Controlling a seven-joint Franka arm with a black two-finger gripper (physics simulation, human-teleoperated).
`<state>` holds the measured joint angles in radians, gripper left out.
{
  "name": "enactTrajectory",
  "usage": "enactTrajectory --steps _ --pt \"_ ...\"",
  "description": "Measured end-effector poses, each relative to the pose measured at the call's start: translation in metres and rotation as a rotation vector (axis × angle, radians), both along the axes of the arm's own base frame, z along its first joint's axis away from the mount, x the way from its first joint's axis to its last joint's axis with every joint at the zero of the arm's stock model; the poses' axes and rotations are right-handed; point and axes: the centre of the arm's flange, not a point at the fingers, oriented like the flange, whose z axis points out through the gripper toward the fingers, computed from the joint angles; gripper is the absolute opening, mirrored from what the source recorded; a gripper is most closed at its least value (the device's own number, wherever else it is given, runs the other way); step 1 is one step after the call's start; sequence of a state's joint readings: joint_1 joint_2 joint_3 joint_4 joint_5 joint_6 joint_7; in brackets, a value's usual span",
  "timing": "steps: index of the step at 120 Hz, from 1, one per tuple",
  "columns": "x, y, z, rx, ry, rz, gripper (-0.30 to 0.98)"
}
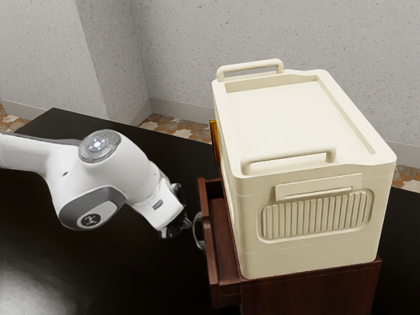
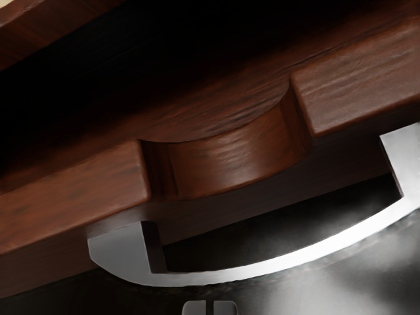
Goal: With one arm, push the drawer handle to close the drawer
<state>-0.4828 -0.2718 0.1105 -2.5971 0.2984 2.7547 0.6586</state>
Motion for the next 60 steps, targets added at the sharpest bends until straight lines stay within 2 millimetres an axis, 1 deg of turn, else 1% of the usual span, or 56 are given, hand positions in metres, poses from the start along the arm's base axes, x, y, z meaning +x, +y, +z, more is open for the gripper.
enactTrajectory --steps 17,25,31,36,50,60 --pt "0.020 -0.022 0.002 -0.008 -0.028 -0.026 -0.10" --pt "0.027 -0.028 -0.002 -0.012 -0.035 -0.031 -0.10" --pt "0.033 -0.037 -0.003 -0.017 -0.043 -0.042 -0.10" --pt "0.037 -0.036 -0.003 -0.022 -0.051 -0.036 -0.10" --pt "0.034 -0.036 -0.006 -0.032 -0.049 -0.028 -0.10" --pt "0.027 -0.036 -0.002 -0.036 -0.045 -0.023 -0.10"
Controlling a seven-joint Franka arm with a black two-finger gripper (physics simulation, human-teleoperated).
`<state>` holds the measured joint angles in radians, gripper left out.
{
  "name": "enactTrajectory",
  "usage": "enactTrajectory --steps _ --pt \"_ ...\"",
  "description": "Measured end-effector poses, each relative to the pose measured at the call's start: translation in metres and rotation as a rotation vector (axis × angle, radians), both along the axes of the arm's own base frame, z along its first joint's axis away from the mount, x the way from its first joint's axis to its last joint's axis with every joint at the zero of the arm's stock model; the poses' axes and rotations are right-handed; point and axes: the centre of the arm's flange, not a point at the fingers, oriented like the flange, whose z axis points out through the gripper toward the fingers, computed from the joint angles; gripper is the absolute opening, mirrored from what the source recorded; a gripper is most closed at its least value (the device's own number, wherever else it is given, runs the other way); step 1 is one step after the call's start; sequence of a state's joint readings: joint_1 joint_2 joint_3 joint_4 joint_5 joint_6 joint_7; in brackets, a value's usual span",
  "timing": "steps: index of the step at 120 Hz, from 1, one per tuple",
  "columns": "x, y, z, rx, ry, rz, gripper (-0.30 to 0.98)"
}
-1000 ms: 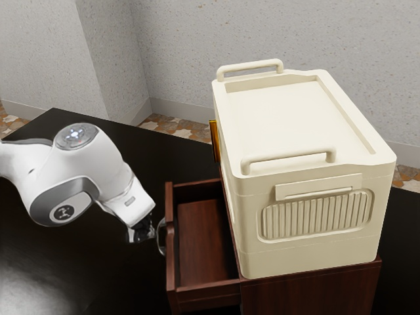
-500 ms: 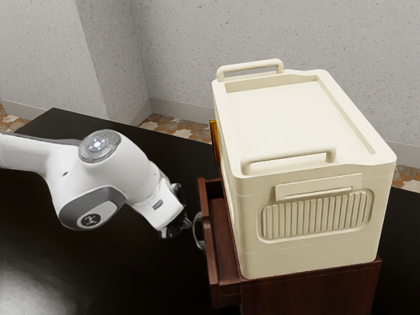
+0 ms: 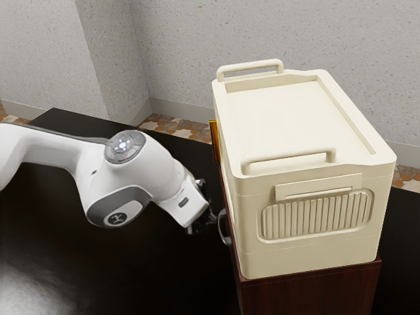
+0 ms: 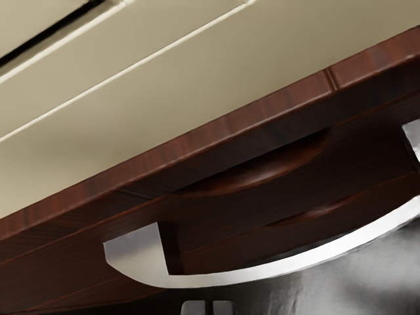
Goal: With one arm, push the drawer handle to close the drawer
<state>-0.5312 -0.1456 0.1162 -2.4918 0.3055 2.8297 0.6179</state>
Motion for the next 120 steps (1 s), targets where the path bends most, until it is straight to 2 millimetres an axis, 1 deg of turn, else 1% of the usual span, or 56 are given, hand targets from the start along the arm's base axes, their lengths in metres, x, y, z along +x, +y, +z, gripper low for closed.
enactTrajectory --steps 39,55,66,84,92,101,109,120 --pt "-0.030 0.018 0.024 -0.010 0.017 0.050 -0.10" --pt "-0.033 0.026 0.030 -0.007 0.032 0.080 -0.10" --pt "-0.029 0.031 0.034 -0.007 0.065 0.119 -0.10" --pt "-0.016 0.038 0.058 -0.011 0.137 0.198 -0.10" --pt "-0.007 0.052 0.068 -0.028 0.186 0.265 -0.10" --pt "0.002 0.073 0.079 -0.040 0.238 0.345 -0.10" --pt "0.012 0.089 0.101 -0.052 0.262 0.408 -0.10" --pt "0.028 0.109 0.138 -0.071 0.285 0.488 -0.10"
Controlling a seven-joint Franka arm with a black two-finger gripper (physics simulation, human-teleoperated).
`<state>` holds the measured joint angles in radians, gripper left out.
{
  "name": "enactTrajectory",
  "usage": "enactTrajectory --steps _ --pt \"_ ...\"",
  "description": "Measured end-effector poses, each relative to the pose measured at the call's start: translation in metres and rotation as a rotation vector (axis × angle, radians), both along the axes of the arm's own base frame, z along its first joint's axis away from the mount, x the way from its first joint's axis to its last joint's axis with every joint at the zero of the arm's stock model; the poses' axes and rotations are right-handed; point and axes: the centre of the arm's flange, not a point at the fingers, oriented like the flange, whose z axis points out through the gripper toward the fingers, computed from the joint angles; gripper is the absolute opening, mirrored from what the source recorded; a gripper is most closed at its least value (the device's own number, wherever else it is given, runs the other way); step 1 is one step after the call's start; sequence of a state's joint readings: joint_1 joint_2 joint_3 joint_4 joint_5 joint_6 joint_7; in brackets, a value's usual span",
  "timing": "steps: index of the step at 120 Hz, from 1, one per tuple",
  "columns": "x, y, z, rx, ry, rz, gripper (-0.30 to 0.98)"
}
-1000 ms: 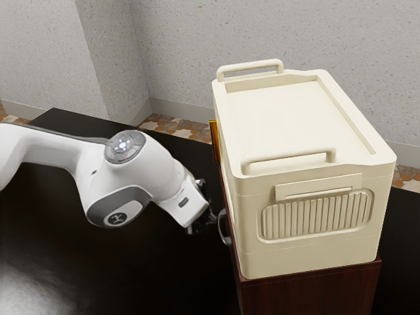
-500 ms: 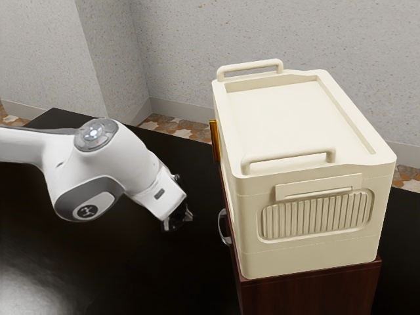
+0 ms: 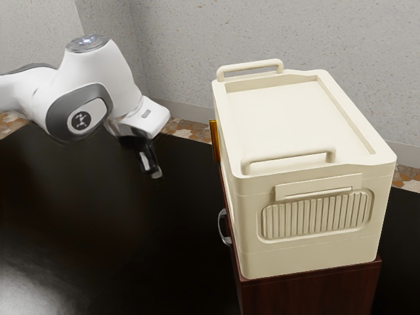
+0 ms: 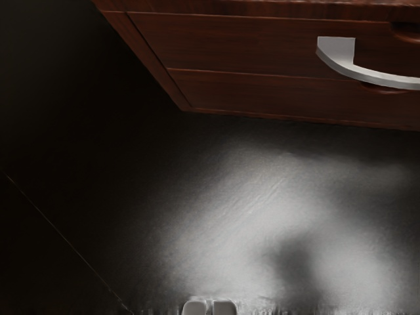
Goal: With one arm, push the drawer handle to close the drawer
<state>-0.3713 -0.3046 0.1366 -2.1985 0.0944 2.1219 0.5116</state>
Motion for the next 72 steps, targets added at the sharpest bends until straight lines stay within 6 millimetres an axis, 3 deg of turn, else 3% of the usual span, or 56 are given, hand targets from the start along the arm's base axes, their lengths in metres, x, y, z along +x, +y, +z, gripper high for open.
enactTrajectory --steps 20,27,50,72 --pt "0.012 0.023 0.060 -0.017 0.047 0.113 -0.09" --pt "0.010 0.027 0.073 -0.014 0.069 0.138 -0.06" --pt "0.004 0.041 0.084 0.004 0.142 0.207 0.35" --pt "-0.002 0.036 0.084 0.014 0.178 0.247 0.54"
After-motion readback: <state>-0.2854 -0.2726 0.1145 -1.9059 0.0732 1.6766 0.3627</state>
